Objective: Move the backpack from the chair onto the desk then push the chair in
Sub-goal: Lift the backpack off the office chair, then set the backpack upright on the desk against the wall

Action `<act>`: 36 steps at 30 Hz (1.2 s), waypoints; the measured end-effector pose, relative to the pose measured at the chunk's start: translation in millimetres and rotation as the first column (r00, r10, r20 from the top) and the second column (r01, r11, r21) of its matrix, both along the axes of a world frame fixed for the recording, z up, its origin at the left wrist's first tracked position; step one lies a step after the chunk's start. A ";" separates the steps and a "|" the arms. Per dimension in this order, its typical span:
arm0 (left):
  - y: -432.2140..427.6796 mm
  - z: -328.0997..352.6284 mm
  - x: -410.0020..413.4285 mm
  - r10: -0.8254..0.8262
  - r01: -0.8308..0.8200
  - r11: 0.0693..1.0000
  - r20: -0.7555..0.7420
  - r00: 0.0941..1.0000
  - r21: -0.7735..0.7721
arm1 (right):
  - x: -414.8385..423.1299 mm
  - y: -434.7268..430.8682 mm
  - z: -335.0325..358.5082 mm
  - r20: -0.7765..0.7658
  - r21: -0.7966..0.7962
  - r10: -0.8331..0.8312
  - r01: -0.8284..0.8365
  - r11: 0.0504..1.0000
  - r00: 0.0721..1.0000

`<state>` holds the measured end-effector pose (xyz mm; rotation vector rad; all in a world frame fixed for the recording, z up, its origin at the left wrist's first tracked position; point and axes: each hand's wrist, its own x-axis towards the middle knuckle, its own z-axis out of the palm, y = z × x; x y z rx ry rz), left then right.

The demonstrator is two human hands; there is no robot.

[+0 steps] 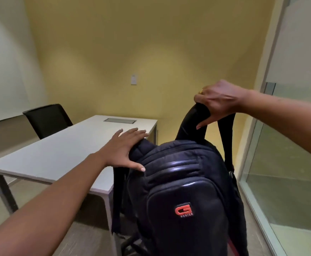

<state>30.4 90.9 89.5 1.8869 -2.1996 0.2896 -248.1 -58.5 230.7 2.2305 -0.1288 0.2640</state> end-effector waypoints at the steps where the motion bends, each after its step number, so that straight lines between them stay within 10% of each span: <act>1: -2.4 -3.6 -15.3 -0.006 0.007 0.998 0.019 1.000 -0.068 | -7.3 0.9 8.6 0.002 -0.023 -0.011 0.011 1.000 1.000; 11: -48.4 -5.3 -143.4 -0.115 0.104 0.896 0.000 0.993 -0.431 | -93.3 -2.1 49.3 0.161 -0.044 -0.241 0.251 0.967 0.957; 31: -164.9 64.0 -297.7 -0.136 0.019 0.901 -0.241 0.961 -0.433 | -245.4 -71.1 1.8 0.352 0.067 -0.616 0.637 0.768 0.705; 36: -195.2 74.3 -350.7 -0.153 0.051 0.910 -0.220 0.964 -0.411 | -265.7 -70.7 -45.5 0.626 0.410 -0.501 0.294 0.863 0.598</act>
